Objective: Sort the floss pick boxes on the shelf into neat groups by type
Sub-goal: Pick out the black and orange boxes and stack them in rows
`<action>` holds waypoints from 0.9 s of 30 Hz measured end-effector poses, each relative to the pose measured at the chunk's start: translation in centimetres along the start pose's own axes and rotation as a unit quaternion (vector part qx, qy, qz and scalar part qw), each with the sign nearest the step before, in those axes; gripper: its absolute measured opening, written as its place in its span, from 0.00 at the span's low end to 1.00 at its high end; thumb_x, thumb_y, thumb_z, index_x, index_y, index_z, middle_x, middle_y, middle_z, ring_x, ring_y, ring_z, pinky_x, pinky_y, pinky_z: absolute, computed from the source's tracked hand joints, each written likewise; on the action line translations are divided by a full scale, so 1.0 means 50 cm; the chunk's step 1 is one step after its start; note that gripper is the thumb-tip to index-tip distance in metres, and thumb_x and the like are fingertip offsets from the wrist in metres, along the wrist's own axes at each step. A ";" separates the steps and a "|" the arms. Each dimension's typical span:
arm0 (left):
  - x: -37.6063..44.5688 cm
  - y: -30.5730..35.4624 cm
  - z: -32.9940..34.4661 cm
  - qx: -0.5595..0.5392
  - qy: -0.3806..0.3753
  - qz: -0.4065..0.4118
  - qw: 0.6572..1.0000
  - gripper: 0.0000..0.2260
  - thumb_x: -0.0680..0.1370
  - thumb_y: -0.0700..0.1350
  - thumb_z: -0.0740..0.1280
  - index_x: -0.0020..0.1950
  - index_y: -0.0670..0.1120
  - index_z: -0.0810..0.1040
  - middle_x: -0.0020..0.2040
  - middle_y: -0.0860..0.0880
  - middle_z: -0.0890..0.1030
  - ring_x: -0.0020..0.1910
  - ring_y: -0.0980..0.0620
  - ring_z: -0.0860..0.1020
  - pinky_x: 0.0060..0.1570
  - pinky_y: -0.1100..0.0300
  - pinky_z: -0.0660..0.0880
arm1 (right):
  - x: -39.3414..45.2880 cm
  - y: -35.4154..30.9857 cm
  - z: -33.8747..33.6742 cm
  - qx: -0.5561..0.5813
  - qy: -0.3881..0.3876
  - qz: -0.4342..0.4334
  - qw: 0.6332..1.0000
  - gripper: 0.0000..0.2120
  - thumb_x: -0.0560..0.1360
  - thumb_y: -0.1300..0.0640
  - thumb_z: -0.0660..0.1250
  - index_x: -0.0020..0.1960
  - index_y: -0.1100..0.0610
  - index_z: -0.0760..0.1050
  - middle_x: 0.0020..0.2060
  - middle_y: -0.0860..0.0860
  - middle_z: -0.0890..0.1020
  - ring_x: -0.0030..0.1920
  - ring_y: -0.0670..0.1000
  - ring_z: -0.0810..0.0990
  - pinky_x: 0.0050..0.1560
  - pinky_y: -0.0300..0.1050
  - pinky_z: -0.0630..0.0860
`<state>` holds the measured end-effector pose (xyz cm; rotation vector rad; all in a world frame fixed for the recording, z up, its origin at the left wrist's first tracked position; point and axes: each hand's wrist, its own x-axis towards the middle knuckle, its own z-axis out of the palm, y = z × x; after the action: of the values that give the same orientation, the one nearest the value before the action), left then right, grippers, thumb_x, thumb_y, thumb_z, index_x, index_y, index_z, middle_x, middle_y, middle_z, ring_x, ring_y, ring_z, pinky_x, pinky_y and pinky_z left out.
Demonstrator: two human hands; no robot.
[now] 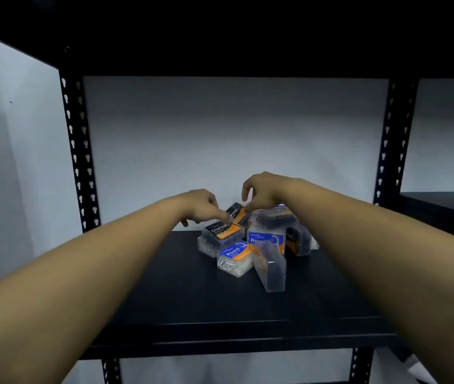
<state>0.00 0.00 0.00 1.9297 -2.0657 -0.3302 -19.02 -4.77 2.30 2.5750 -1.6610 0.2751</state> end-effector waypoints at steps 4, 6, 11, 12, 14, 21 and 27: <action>0.008 0.023 0.027 0.032 -0.027 -0.009 0.999 0.30 0.69 0.65 0.75 0.61 0.46 0.80 0.60 0.47 0.81 0.59 0.46 0.80 0.44 0.55 0.80 | 0.030 -0.019 0.031 -0.036 -0.006 -0.019 0.999 0.27 0.70 0.46 0.78 0.66 0.47 0.75 0.61 0.50 0.78 0.57 0.53 0.79 0.59 0.52 0.78; 0.017 0.026 0.039 0.043 -0.025 -0.007 0.999 0.29 0.68 0.64 0.76 0.59 0.45 0.81 0.58 0.46 0.82 0.56 0.46 0.81 0.36 0.59 0.76 | 0.052 -0.023 0.045 -0.044 -0.009 -0.033 0.998 0.30 0.68 0.47 0.80 0.67 0.47 0.74 0.62 0.50 0.78 0.58 0.52 0.78 0.59 0.51 0.78; 0.033 0.011 0.058 0.018 0.000 -0.015 1.000 0.25 0.66 0.61 0.77 0.54 0.45 0.83 0.52 0.45 0.85 0.48 0.47 0.84 0.37 0.58 0.79 | 0.084 -0.026 0.062 -0.060 -0.019 -0.044 0.997 0.31 0.66 0.50 0.80 0.67 0.45 0.75 0.64 0.50 0.78 0.54 0.50 0.75 0.59 0.51 0.78; 0.032 0.007 0.056 0.019 0.005 -0.015 1.000 0.25 0.65 0.61 0.77 0.53 0.45 0.83 0.51 0.45 0.85 0.48 0.47 0.84 0.38 0.58 0.80 | 0.086 -0.027 0.064 -0.063 -0.023 -0.046 0.997 0.31 0.66 0.51 0.80 0.67 0.45 0.75 0.64 0.50 0.78 0.54 0.50 0.75 0.59 0.51 0.78; 0.029 -0.003 0.048 0.025 0.009 -0.012 1.000 0.24 0.65 0.60 0.77 0.54 0.45 0.84 0.51 0.46 0.85 0.49 0.47 0.84 0.40 0.56 0.82 | 0.094 -0.027 0.069 -0.068 -0.030 -0.053 0.996 0.32 0.66 0.52 0.80 0.68 0.45 0.75 0.66 0.51 0.78 0.57 0.51 0.77 0.60 0.50 0.77; 0.006 -0.070 -0.007 0.067 0.009 -0.003 0.998 0.21 0.65 0.56 0.77 0.52 0.46 0.83 0.47 0.48 0.84 0.44 0.49 0.82 0.44 0.55 0.80 | 0.108 -0.042 0.083 -0.111 -0.080 -0.092 0.986 0.36 0.66 0.57 0.78 0.72 0.43 0.73 0.68 0.49 0.77 0.62 0.54 0.78 0.59 0.50 0.79; -0.007 -0.115 -0.031 0.087 -0.030 0.014 0.996 0.23 0.66 0.49 0.78 0.58 0.50 0.76 0.55 0.50 0.81 0.47 0.49 0.79 0.42 0.59 0.75 | 0.119 -0.045 0.102 -0.142 -0.035 -0.094 0.985 0.36 0.64 0.51 0.80 0.70 0.42 0.75 0.62 0.51 0.77 0.63 0.54 0.75 0.56 0.51 0.79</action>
<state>5.94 -0.05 -0.67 2.0099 -2.2236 -0.2121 -14.02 -9.93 -1.54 2.5211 -1.3474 -0.0599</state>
